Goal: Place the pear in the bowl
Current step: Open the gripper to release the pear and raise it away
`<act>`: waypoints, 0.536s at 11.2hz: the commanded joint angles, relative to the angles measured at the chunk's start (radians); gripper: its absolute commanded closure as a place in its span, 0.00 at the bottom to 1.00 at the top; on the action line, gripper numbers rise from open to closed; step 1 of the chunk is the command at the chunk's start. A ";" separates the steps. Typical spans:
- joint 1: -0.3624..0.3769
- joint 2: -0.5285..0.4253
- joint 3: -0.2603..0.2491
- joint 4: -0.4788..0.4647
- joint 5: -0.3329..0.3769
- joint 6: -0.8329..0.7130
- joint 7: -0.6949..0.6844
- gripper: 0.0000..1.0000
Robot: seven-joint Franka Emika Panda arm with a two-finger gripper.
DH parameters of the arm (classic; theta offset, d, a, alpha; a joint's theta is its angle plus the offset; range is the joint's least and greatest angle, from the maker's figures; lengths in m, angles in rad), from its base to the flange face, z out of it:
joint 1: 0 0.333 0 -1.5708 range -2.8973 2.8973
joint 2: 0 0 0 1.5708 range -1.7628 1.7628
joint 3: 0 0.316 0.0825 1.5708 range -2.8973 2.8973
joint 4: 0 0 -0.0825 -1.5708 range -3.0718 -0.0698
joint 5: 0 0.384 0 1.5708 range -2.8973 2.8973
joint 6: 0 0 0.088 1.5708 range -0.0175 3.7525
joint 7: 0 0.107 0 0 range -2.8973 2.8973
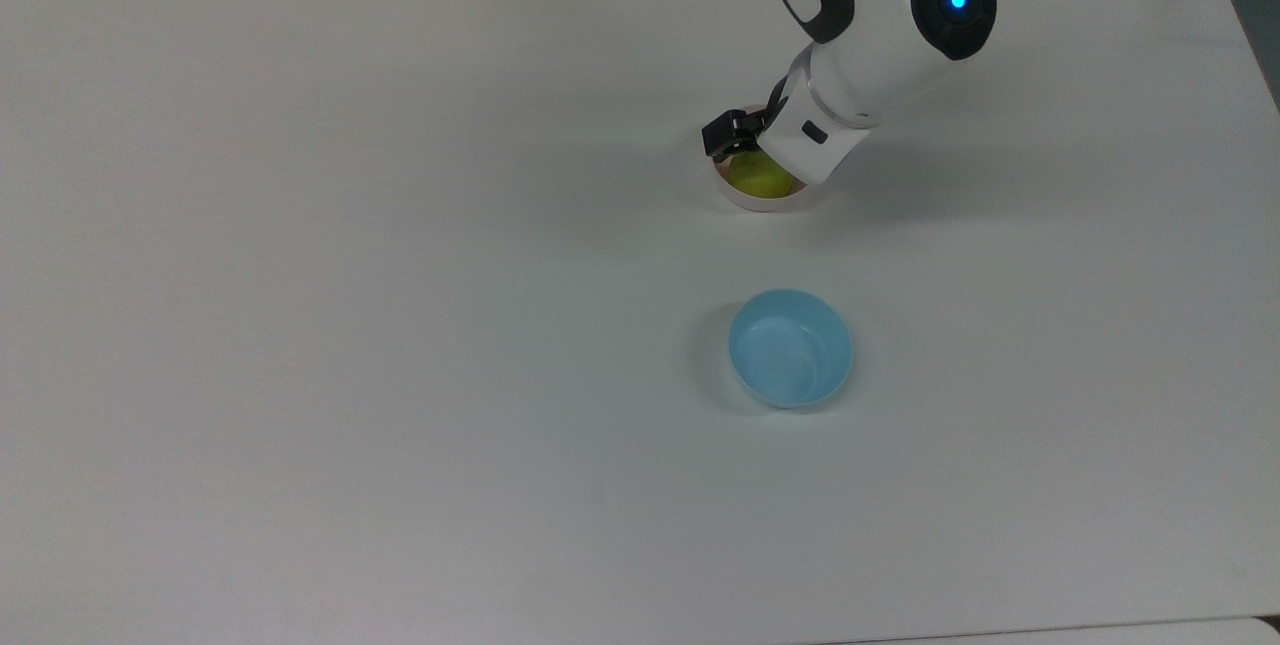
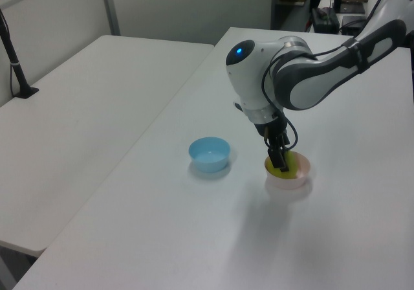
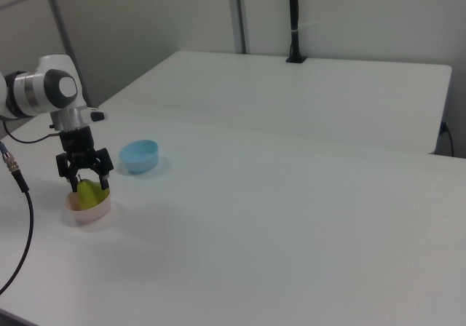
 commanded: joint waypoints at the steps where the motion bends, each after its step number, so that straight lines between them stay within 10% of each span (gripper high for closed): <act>1: -0.024 -0.107 -0.011 -0.012 -0.009 -0.001 0.010 0.00; 6: -0.224 -0.262 -0.011 -0.007 0.005 -0.001 -0.059 0.00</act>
